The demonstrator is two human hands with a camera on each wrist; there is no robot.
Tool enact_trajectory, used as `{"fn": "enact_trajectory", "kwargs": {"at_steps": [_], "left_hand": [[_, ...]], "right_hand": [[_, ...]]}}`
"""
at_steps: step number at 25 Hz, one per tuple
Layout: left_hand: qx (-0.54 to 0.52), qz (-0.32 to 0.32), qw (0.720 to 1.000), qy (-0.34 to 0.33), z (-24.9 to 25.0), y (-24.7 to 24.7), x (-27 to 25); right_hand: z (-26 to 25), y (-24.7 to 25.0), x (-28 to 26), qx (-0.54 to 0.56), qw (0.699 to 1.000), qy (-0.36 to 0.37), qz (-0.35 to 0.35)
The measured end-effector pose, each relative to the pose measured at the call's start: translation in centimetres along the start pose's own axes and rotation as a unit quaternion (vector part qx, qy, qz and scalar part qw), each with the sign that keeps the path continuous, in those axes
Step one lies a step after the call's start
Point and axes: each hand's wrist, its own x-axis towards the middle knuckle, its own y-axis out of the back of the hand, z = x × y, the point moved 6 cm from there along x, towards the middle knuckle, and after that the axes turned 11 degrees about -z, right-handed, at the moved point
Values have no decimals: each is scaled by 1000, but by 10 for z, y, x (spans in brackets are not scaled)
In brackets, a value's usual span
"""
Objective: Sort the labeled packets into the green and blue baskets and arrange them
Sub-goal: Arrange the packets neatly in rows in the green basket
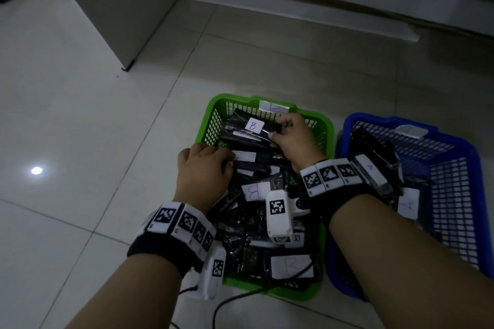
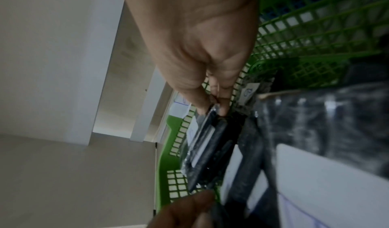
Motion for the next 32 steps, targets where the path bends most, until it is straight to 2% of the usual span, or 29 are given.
{"fn": "enact_trajectory", "kwargs": {"at_steps": [2,5,7,10,12,14,17,19,23,25,28,30,32], "left_hand": [[12,-14,1000,5,1,-1,0],[23,-52,998,3,1,0,-2],[33,-88,996,1,1,2,-1],[34,-119,992,21,0,4,-2],[-8,-125,991,40,-2,5,-3],[-111,-125,985,38,-3,5,-4],[-179,-106,978,5,-5,10,-7],[-163,-100,982,-4,-8,12,-10],[-108,-94,990,-4,-8,10,-11],[-77,-123,989,8,-7,5,-10],[-39,-180,983,18,-4,-2,-8],[-14,-201,979,15,-1,-4,-7],[18,-210,978,6,1,-7,-5]], "right_hand": [[-1,0,-1,-21,1000,-2,6],[-2,-5,-10,-47,999,-2,-27],[2,-1,-19,-123,992,-30,-19],[18,-15,-28,-191,972,-98,-99],[20,-23,-29,-163,976,-109,-98],[22,-24,-28,-100,985,-121,-66],[26,-29,-32,-1,982,-146,-122],[25,-27,-36,2,978,-141,-155],[13,-9,-42,-45,989,-62,-130],[13,-9,-44,-84,985,-46,-142],[17,-19,-47,-113,978,-61,-164],[15,-18,-47,-118,982,-52,-135],[10,-6,-48,-97,992,-34,-77]]}}
